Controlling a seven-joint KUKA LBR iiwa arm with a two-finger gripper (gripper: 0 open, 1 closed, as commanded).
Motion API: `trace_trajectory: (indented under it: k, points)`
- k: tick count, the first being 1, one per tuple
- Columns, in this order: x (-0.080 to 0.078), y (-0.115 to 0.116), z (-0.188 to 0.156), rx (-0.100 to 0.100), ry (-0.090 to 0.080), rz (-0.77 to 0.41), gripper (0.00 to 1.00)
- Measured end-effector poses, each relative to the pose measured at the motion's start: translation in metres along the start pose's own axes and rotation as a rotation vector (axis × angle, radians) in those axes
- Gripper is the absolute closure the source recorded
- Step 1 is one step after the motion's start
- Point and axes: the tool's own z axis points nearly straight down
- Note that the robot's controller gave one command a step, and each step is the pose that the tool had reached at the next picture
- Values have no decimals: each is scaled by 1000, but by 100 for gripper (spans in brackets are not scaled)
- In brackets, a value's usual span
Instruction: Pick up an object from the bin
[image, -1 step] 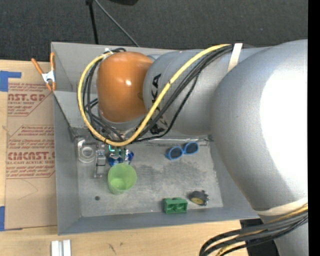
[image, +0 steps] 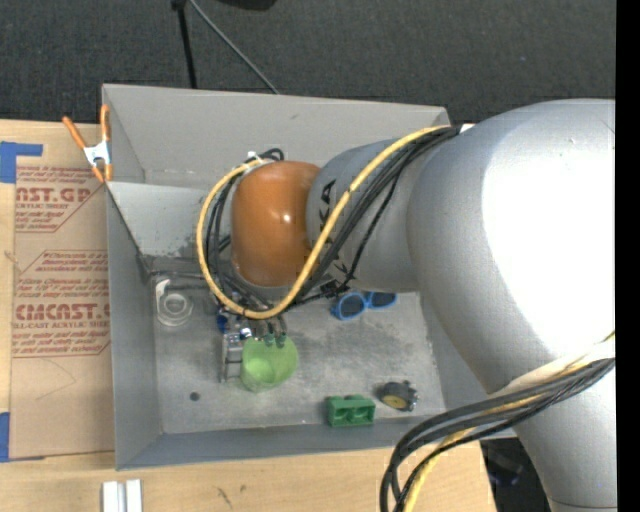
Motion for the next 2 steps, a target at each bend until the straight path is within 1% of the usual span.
trace_trajectory:
  k: [1, 2]
  points:
    - [4, -68, 3, 1, -7, 9, 0]
    - [4, -63, 2, -3, -8, 3, 100]
